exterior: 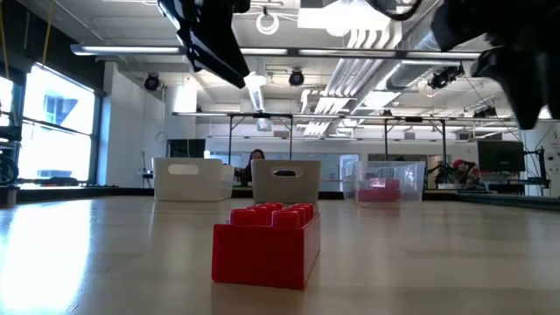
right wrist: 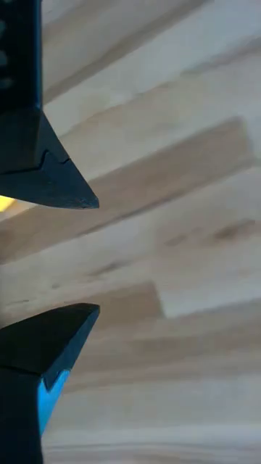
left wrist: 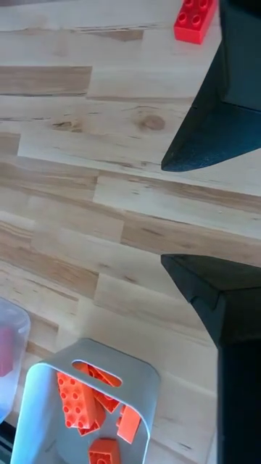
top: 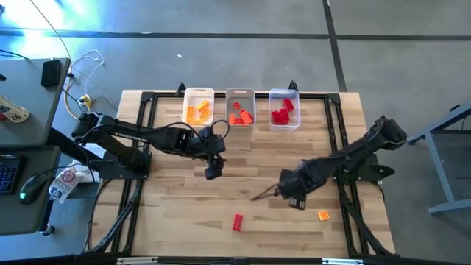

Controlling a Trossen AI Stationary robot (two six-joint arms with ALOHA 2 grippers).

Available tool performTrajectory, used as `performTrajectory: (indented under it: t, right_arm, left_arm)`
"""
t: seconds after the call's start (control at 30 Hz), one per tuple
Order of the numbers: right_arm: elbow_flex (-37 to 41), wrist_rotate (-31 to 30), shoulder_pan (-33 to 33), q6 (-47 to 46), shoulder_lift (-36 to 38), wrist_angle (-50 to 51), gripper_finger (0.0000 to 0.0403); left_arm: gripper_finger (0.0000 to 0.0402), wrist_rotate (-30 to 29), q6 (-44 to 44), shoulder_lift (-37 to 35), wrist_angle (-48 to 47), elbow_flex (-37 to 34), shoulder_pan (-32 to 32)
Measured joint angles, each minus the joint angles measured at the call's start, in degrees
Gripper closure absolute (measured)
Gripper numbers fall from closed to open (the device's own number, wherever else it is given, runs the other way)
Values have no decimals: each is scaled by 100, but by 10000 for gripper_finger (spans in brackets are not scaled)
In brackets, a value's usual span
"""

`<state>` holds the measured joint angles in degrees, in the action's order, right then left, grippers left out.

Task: Sort & place blocks by color
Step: Put the yellow game piece into the white bin

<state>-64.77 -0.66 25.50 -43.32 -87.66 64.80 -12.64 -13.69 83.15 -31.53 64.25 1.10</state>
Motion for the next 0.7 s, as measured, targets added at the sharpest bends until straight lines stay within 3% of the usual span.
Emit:
performTrajectory:
  t: [0.3, 0.47, 0.7]
  right_arm:
    - [0, 231, 1091, 206, 0, 244, 192]
    - [0, -47, 1688, 325, -9, 255, 192]
    - [0, -152, 2331, -209, -11, 297, 192]
  left_arm:
    - [218, 0, -239, 0, 24, 0, 0]
    - [218, 0, -269, 0, 170, 0, 0]
    - [218, 2, -269, 0, 301, 0, 0]
